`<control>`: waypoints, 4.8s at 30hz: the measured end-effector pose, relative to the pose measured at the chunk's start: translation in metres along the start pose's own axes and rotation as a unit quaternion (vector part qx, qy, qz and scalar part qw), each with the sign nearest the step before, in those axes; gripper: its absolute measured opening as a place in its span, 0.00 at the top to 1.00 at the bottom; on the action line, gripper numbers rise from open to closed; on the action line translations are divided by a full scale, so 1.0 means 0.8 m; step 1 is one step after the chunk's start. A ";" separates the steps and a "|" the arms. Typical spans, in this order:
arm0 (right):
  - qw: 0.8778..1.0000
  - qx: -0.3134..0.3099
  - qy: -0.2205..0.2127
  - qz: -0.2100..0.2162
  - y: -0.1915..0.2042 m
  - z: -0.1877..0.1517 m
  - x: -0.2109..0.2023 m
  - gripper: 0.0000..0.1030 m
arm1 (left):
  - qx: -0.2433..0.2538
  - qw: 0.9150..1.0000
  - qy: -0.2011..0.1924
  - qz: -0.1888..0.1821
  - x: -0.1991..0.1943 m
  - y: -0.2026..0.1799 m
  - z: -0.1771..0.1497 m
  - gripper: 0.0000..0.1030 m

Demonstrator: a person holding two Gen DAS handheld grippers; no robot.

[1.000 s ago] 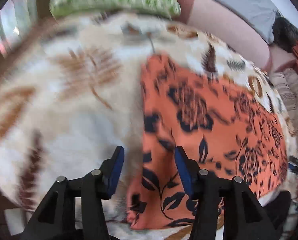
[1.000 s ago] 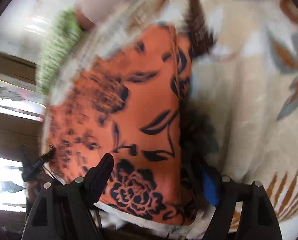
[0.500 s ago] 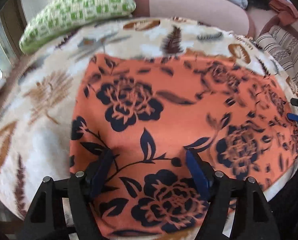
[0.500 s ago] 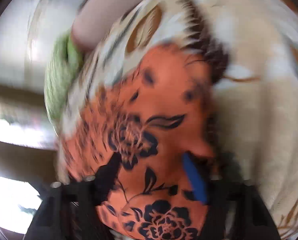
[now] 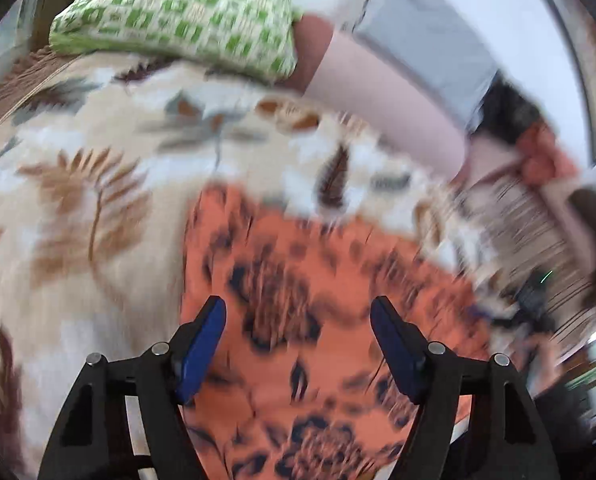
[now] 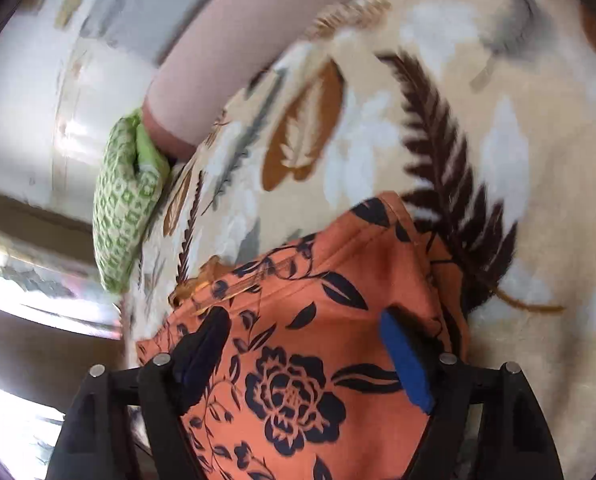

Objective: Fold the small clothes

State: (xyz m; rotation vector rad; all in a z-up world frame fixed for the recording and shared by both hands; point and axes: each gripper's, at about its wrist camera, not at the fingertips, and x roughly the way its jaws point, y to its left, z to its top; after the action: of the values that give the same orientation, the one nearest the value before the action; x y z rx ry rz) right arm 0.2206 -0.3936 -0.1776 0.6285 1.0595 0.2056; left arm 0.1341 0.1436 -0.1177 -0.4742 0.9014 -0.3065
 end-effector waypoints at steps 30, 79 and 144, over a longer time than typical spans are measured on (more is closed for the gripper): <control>0.995 0.058 -0.008 0.079 -0.031 -0.088 -0.104 0.20 | 0.119 0.982 0.068 0.131 0.034 -0.081 -0.093 0.29; 0.996 0.066 -0.029 0.056 -0.072 -0.028 -0.096 0.27 | 0.134 0.976 0.063 0.157 0.085 -0.114 -0.121 0.19; 0.998 0.027 0.022 -0.047 -0.017 -0.041 0.001 0.17 | -0.065 0.991 0.051 0.108 -0.015 0.052 -0.099 0.79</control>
State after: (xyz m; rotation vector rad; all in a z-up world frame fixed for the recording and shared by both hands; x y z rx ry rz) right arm 0.1904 -0.3919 -0.1971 0.6228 1.1385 0.1091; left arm 0.0652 0.1633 -0.1728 -0.4792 1.0665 -0.0755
